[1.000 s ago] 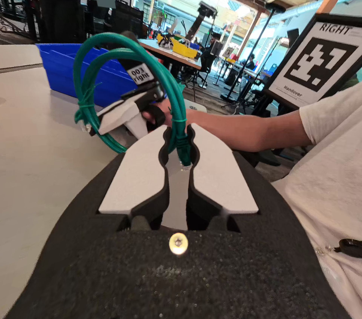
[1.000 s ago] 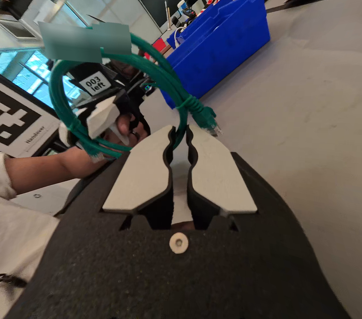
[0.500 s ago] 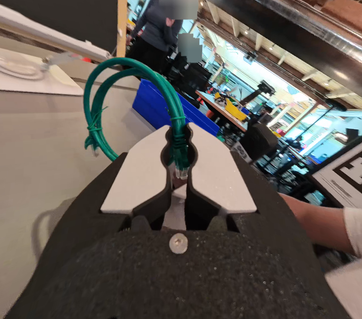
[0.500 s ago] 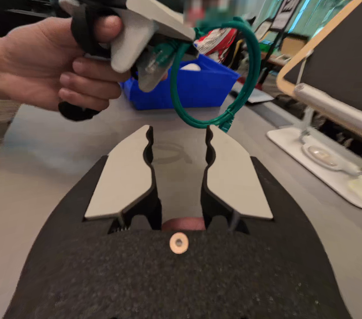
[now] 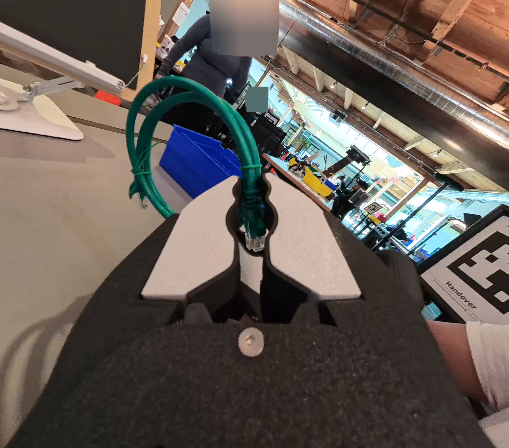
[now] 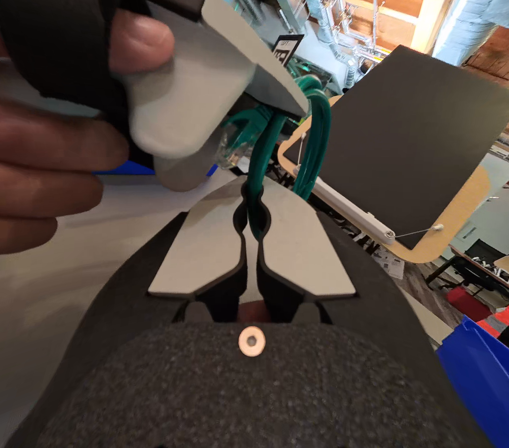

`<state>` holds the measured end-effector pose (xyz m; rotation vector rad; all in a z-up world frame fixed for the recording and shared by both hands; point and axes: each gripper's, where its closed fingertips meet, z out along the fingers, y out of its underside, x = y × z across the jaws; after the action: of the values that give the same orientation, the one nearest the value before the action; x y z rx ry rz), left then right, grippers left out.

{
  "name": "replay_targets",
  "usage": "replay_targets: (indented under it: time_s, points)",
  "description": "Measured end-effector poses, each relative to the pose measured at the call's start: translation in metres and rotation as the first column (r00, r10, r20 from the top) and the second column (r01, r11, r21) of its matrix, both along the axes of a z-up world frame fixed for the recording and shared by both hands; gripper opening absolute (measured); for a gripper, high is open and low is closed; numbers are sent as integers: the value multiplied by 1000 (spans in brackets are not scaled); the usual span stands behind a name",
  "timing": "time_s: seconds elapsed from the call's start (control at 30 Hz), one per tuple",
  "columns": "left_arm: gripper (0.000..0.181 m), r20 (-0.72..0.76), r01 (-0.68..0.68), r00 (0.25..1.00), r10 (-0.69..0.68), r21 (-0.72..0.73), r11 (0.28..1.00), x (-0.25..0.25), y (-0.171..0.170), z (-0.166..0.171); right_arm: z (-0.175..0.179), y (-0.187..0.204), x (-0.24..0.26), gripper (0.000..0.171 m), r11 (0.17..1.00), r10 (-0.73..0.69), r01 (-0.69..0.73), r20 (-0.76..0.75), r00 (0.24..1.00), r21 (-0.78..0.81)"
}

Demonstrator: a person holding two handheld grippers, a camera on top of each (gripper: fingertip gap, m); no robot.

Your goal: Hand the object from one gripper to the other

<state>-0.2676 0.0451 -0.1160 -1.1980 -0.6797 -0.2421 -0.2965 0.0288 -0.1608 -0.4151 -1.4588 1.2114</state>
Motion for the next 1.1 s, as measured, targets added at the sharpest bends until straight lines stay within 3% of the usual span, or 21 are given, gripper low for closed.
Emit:
replay_targets:
  time_s: [0.17,0.3,0.43,0.53,0.63,0.73,0.8,0.9,1.0,1.03,1.1]
  points:
    - [17,-75,33,996,-38,-72,997,-1,-1,-4,-6,2,-1,0,999,42,-44,65,997,25]
    - [48,-207,-29,978,-21,-238,971,-22,-19,-6,-5,11,-1,0,995,29,-34,50,998,97]
    - [47,-149,-66,989,22,-303,951,-57,-53,12,-5,24,-4,0,941,-81,112,-108,991,319]
    - [55,-42,-48,999,31,-470,881,-80,-64,6,-5,30,-8,0,850,-158,252,-233,960,462]
    - [71,35,81,996,-77,-662,746,-76,-50,-8,-8,30,-13,0,715,-192,379,-356,914,587]
    - [70,35,131,985,-166,-779,613,-69,-30,-14,-18,28,-21,0,562,-219,468,-423,879,682]
    - [68,38,134,979,-201,-862,488,-70,-23,-24,-22,25,-24,0,488,-218,504,-460,861,713]
    - [56,38,113,971,-236,-943,314,-82,-17,-37,-27,11,-20,0,452,-168,505,-486,858,735]
    - [38,52,110,954,-297,-977,182,-90,-13,-44,-31,2,-15,0,448,-143,495,-487,861,744]
    - [24,44,90,946,-321,-987,130,-93,-15,-46,-32,0,-14,0,453,-138,493,-488,862,743]
    - [18,37,58,922,-385,-997,44,-96,-18,-50,-31,0,-13,0,457,-132,495,-494,859,739]
